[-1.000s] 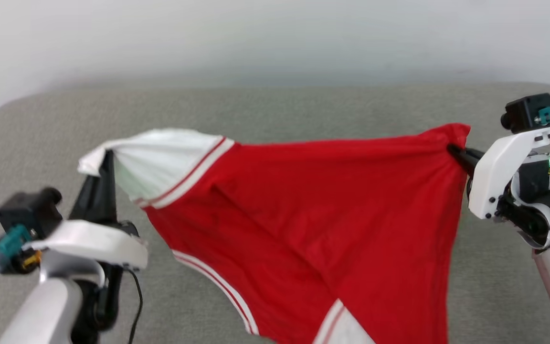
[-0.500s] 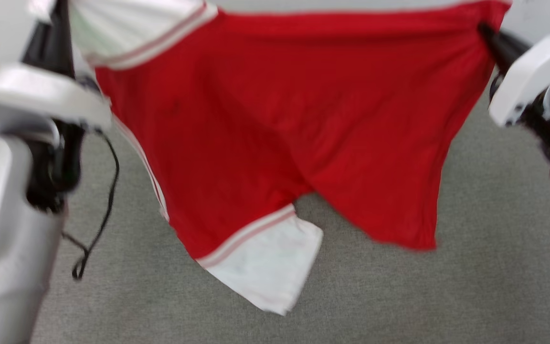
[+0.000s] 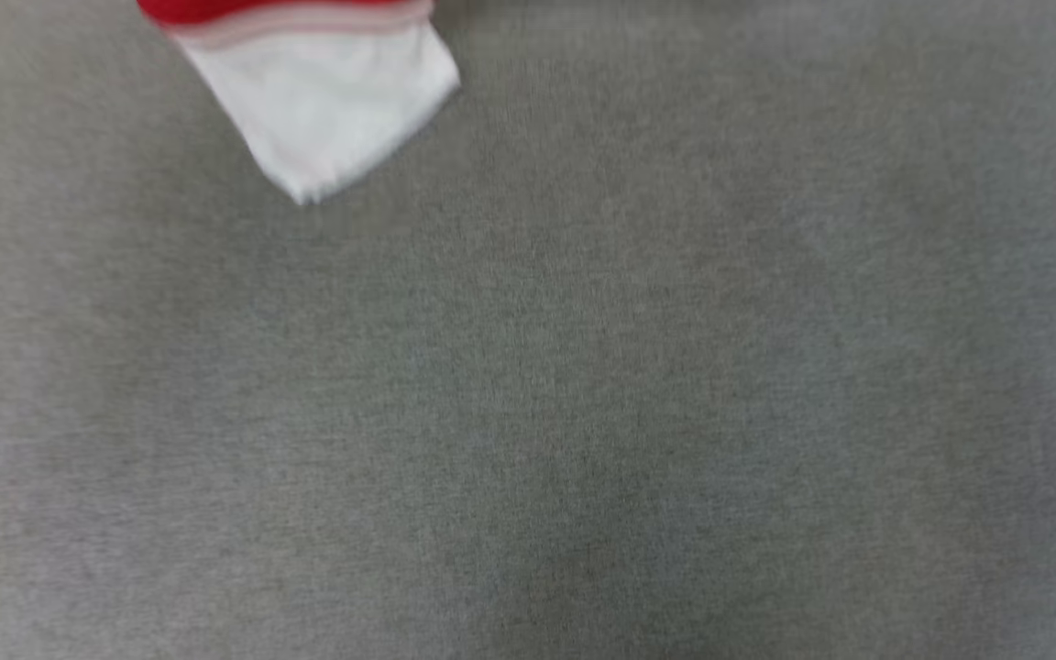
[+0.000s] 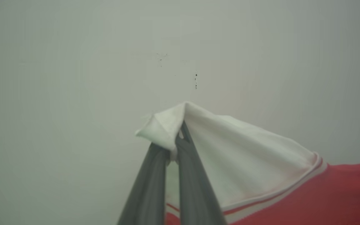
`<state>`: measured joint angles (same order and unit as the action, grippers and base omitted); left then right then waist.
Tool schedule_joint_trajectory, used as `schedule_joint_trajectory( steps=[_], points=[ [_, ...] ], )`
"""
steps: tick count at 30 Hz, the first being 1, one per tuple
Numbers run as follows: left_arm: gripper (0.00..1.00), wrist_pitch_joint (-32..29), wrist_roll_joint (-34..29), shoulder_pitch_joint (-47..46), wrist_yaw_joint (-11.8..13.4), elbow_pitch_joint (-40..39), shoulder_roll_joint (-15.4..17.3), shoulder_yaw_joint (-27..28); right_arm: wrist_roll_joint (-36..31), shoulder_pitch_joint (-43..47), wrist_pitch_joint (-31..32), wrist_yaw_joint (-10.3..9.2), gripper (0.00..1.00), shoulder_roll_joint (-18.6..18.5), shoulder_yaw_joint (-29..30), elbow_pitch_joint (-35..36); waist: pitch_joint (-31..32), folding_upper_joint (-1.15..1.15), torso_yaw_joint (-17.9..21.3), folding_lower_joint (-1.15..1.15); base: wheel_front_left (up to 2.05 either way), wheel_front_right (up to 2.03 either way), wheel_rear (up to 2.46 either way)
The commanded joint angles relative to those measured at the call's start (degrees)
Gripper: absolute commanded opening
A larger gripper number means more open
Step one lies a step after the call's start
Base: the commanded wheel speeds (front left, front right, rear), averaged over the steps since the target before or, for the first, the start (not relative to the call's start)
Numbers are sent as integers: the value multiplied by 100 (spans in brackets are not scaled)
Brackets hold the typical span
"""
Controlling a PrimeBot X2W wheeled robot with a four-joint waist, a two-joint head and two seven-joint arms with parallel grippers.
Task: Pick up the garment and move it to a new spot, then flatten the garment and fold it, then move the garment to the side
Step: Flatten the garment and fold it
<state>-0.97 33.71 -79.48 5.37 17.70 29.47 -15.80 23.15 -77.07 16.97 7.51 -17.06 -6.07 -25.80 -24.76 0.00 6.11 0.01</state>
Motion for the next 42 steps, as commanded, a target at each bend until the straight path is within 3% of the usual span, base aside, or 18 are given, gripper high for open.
schedule_joint_trajectory(
  steps=[1, 11, 20, 29, 36, 42],
  points=[
    [0, -12, -52, -309, -28, 67, 37, 16, -15, -296, -62, -4, 0, 21, -1, -73, -572, 0, 77, -1, 0, 0, 0],
    [0, -222, -308, -1638, -122, 538, 77, -153, 36, -1713, -535, -4, 0, -80, -251, -844, -1511, 0, 67, -1, 0, 0, 0],
    [0, -122, -159, -1399, -187, 1404, -99, -226, 464, -2029, -992, -4, 0, -43, -857, -1992, -1902, 0, -26, -1, 0, 0, 0],
    [0, 459, 211, -559, -559, 2572, -476, -219, 1055, -1359, -1374, -4, 0, 44, -1606, -2872, -1603, 0, -156, -1, 0, 0, 0],
    [0, 997, 542, 807, -801, 3032, -622, -121, 1645, -151, -1553, -4, 0, -222, -2169, -2659, -820, 0, -229, -1, 0, 0, 0],
    [0, 1191, 778, 2342, -772, 2876, -685, -71, 2003, 1206, -1675, -5, 0, -497, -2604, -2278, 97, 0, -328, -1, 0, 0, 0]
  ],
)
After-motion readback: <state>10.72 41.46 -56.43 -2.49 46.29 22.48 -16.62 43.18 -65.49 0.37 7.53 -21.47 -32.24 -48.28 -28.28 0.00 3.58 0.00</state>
